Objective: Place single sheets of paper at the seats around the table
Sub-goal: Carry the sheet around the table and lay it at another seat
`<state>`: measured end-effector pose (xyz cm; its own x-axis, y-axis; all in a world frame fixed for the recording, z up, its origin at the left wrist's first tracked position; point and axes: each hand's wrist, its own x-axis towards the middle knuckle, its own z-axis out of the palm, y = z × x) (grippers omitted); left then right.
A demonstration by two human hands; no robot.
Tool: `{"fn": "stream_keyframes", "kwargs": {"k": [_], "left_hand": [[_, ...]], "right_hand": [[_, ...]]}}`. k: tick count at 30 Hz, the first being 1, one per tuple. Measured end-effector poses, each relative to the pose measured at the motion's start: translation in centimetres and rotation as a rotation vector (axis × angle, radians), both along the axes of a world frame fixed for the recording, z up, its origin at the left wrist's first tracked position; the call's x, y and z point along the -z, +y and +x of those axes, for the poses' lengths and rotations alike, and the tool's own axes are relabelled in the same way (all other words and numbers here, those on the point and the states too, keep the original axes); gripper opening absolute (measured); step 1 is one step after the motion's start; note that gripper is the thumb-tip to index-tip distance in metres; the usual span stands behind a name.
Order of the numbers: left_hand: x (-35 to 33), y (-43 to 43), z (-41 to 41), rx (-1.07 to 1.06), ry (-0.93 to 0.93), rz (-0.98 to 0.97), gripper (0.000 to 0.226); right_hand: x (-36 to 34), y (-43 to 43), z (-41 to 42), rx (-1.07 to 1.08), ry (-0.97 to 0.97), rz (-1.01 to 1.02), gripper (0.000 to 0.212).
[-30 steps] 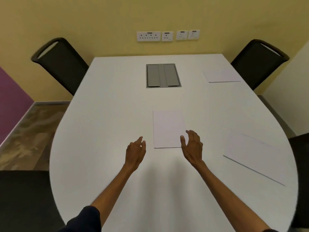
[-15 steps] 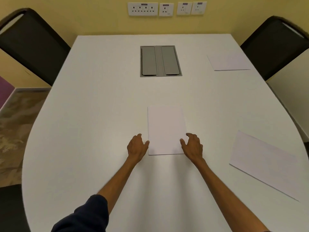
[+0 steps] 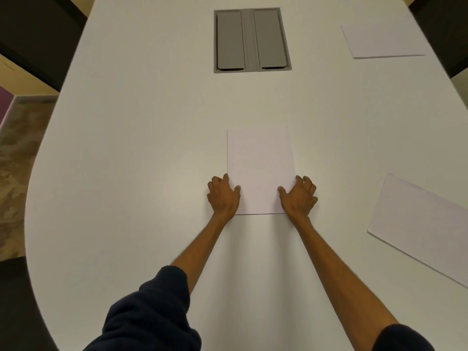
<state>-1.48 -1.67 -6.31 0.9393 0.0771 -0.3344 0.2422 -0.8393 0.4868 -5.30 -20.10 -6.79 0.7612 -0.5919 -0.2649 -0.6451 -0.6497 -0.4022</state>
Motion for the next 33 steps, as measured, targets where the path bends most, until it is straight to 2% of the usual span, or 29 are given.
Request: {"fn": "stream_keyframes", "kwargs": {"k": [11, 15, 18, 21, 27, 33], "left_hand": [[0.1, -1.5, -0.7, 0.027, -0.066, 0.064, 0.053], [0.1, -1.6, -0.6, -0.006, -0.063, 0.046, 0.053], [0.2, -1.5, -0.4, -0.030, -0.064, 0.013, 0.049], [0.3, -1.3, -0.3, -0.066, -0.062, -0.026, 0.050], [0.3, -1.1, 0.2, -0.202, -0.050, -0.139, 0.055], [0.4, -1.1, 0.5, -0.284, -0.092, -0.227, 0.041]], "right_hand": [[-0.4, 1.2, 0.0, 0.007, -0.023, -0.023, 0.061], [-0.6, 0.9, 0.1, 0.048, -0.089, -0.056, 0.048], [-0.7, 0.6, 0.4, 0.108, -0.130, -0.054, 0.030], [-0.5, 0.2, 0.6, 0.228, -0.168, 0.119, 0.021], [0.3, -1.1, 0.5, 0.363, -0.236, 0.425, 0.020], [0.8, -1.7, 0.5, 0.377, -0.261, 0.514, 0.030]]}}
